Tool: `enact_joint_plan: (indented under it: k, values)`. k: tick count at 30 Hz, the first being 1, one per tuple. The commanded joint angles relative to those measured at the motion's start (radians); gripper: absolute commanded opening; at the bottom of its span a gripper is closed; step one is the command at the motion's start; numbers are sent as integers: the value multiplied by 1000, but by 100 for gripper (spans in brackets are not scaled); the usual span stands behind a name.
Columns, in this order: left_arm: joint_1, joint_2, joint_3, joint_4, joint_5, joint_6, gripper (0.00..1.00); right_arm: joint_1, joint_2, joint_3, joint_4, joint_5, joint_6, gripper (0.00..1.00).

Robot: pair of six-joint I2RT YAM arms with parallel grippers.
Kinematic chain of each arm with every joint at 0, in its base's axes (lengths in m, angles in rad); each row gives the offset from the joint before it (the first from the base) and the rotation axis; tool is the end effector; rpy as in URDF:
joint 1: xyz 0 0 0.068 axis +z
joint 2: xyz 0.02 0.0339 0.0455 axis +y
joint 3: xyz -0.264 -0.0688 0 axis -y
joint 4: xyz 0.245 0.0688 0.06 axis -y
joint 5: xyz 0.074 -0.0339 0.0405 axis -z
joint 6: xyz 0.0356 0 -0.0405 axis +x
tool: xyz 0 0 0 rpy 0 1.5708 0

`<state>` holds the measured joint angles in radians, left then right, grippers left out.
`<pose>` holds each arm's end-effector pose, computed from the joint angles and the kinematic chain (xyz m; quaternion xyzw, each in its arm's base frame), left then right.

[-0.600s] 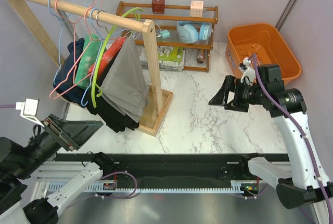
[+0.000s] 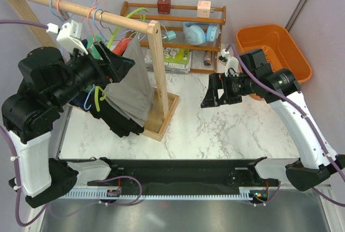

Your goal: Remove the trousers from the hanger

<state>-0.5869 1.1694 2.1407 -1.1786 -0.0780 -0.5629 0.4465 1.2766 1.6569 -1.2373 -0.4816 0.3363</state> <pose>0.0954 -0.0601 0.5701 -0.0153 0.7761 -0.3170 0.5449 0.1893 0.1089 0.4330 -0.1333 0.9040 0.3360 0.2284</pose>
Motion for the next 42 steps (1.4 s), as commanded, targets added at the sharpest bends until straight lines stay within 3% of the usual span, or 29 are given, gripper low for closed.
enact_joint_plan:
  k: [1,4,8,13,31,42]
  values:
    - [-4,38,194,17,-54,164,83,47,3,37,27,31,24,98]
    - [-5,33,200,14,-89,217,78,66,0,43,38,34,43,98]
    - [-4,-10,154,-4,-196,264,77,80,0,63,36,29,58,98]
    - [-4,28,203,-42,-295,311,76,92,-13,69,35,17,87,98]
    - [2,102,143,-95,-292,201,74,98,-100,44,36,15,145,98]
    - [2,52,42,-84,-370,271,67,97,-120,18,45,9,153,98]
